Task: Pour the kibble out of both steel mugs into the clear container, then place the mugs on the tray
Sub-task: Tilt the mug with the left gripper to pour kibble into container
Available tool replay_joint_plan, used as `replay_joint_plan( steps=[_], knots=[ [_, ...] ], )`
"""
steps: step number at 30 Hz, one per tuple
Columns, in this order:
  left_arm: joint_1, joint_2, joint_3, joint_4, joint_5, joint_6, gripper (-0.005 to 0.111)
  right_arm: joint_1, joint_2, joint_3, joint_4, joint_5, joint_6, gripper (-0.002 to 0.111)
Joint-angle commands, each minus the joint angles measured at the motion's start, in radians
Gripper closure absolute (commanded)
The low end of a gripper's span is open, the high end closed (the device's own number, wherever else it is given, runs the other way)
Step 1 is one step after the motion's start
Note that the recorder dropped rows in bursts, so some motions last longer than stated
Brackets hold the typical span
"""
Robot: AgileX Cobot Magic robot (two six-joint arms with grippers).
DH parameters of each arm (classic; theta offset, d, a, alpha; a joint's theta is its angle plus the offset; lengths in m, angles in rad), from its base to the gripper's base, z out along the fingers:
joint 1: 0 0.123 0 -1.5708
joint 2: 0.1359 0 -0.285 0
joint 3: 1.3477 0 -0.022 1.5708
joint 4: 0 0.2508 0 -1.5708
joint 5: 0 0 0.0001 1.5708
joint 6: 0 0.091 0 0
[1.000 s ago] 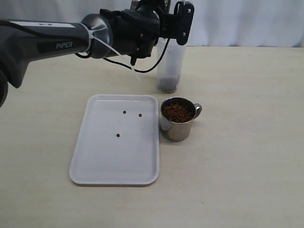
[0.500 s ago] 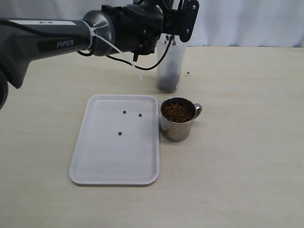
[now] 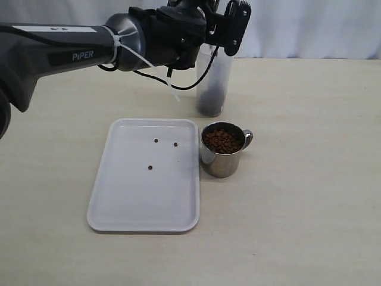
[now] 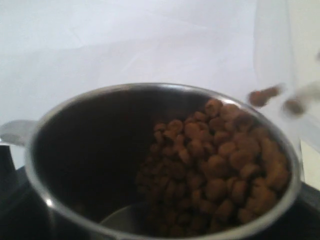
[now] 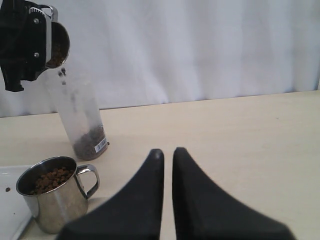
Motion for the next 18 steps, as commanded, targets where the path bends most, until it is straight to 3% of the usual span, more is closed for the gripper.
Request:
replay_joint_plan(
  steps=[1, 18],
  knots=[
    [-0.008, -0.015, -0.012, 0.018, 0.014, 0.019, 0.107, 0.003, -0.003, 0.004, 0.002, 0.002, 0.001, 0.103],
    [-0.010, -0.015, -0.012, 0.038, 0.014, 0.121, 0.107, 0.003, -0.003, 0.004, 0.002, 0.002, 0.001, 0.103]
  ],
)
